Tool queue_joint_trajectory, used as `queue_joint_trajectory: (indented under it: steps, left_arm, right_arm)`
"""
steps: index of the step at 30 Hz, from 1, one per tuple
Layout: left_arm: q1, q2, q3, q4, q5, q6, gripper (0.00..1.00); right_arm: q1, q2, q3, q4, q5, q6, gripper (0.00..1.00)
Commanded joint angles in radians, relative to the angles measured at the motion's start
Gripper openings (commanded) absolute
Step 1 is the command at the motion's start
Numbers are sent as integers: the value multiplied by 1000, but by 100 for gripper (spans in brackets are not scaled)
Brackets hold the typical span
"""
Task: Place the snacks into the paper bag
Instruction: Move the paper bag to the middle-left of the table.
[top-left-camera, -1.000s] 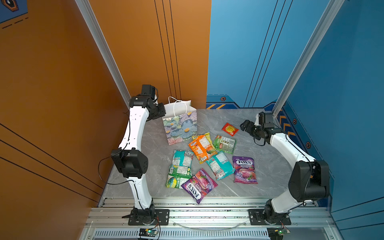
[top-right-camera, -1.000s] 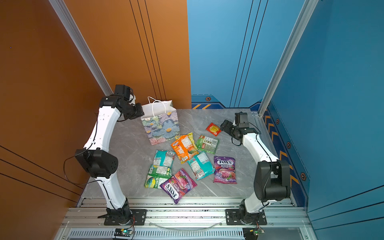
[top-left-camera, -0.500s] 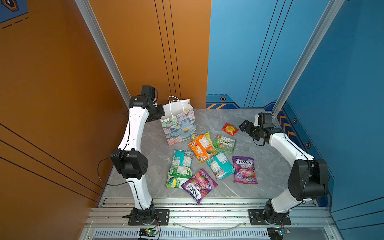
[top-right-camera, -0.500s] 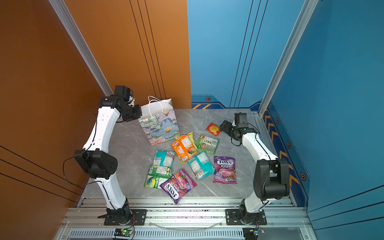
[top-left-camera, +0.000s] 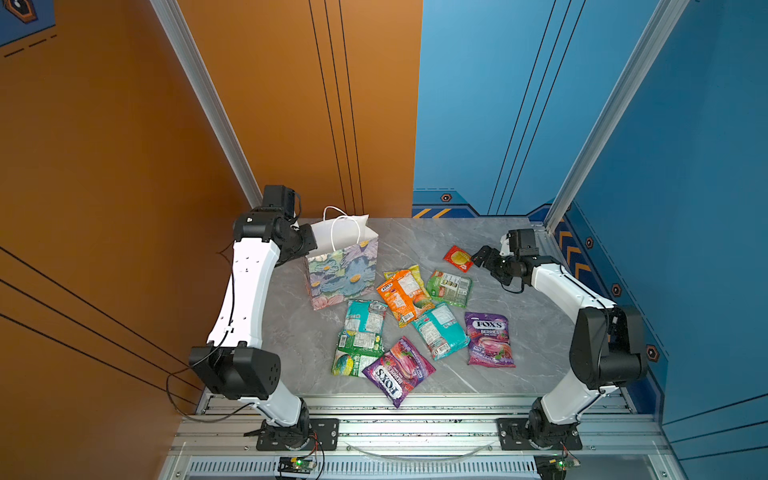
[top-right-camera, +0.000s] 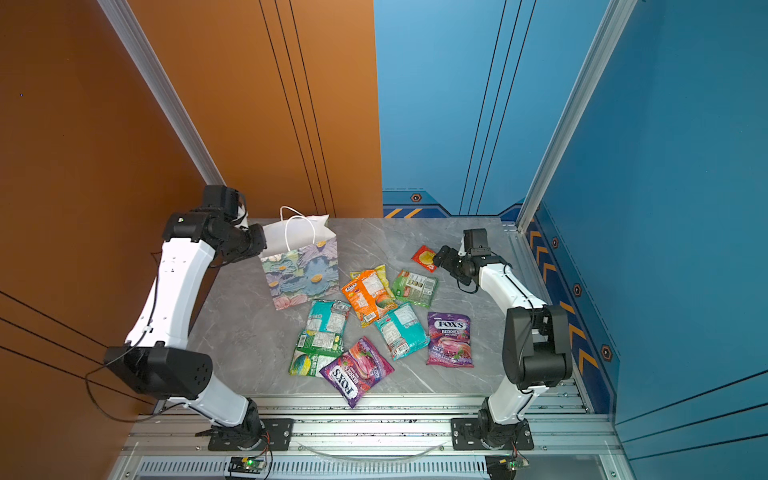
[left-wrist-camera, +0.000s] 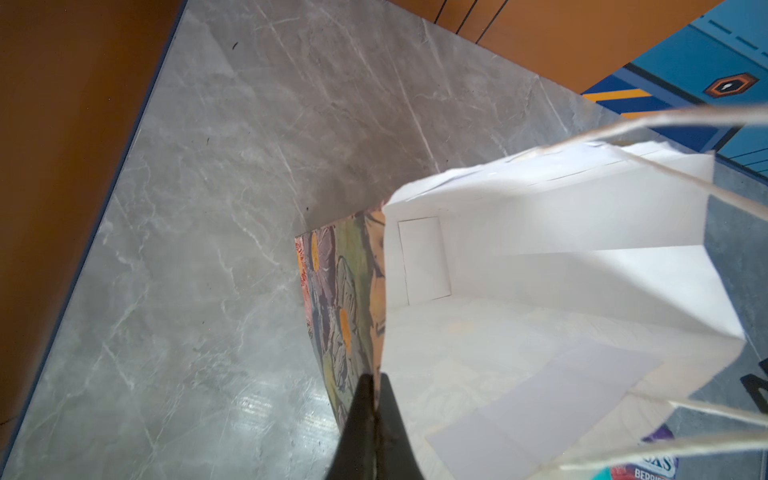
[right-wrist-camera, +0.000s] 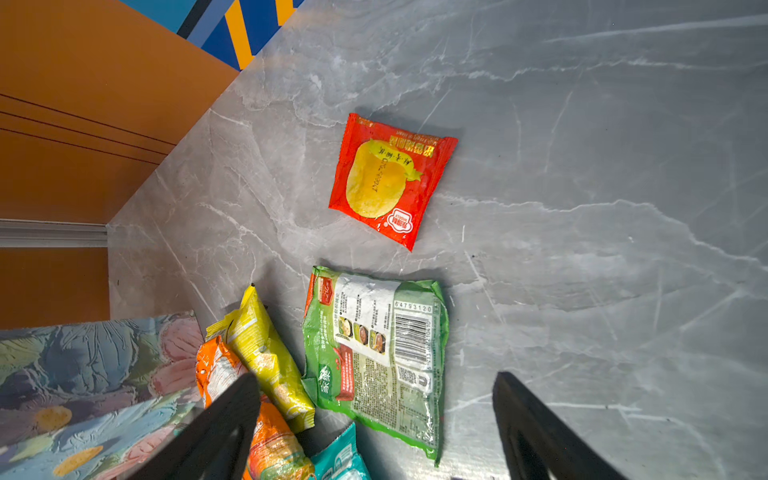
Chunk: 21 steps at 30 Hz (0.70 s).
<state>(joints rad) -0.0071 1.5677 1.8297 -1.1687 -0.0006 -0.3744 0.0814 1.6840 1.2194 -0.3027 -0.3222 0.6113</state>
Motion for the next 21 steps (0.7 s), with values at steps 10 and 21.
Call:
queue_joint_trajectory:
  steps: [10,21]
  left_arm:
    - [42,-291,-317,-22,14,-82,12]
    - [122,-435,-335,-17,166,-23,72]
  right_arm:
    - [40,78,108,27,-63,42,88]
    - [79,109,183,-4,-78,56,88]
